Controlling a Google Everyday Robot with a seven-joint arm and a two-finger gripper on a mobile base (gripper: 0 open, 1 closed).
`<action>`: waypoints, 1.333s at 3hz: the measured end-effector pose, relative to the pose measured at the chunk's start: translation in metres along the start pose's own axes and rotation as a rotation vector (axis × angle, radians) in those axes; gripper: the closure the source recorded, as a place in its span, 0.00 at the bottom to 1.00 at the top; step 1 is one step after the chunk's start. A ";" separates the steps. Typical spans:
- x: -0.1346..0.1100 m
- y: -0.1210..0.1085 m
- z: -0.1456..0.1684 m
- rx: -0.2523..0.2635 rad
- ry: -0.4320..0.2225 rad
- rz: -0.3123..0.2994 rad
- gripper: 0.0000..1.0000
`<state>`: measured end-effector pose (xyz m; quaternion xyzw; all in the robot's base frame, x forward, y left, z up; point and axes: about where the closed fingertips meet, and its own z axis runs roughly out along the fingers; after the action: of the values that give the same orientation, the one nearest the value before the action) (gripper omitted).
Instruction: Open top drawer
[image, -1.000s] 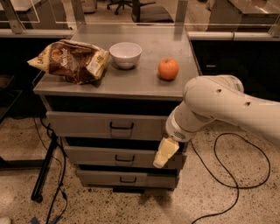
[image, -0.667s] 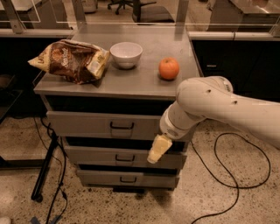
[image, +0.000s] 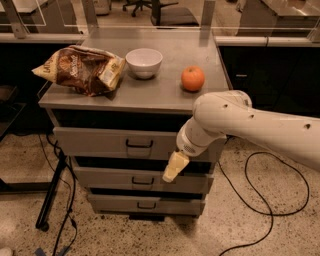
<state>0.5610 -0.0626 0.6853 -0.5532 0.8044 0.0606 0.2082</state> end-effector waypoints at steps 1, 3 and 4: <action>-0.001 -0.004 0.011 0.002 0.001 0.009 0.00; -0.014 -0.023 0.025 0.024 0.012 -0.012 0.00; -0.003 -0.002 0.043 -0.036 0.048 -0.011 0.00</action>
Offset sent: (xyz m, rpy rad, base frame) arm 0.0398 0.0060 -0.0087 -0.0149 -0.0409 -0.0189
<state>0.5749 -0.0462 0.6481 -0.5624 0.8049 0.0609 0.1792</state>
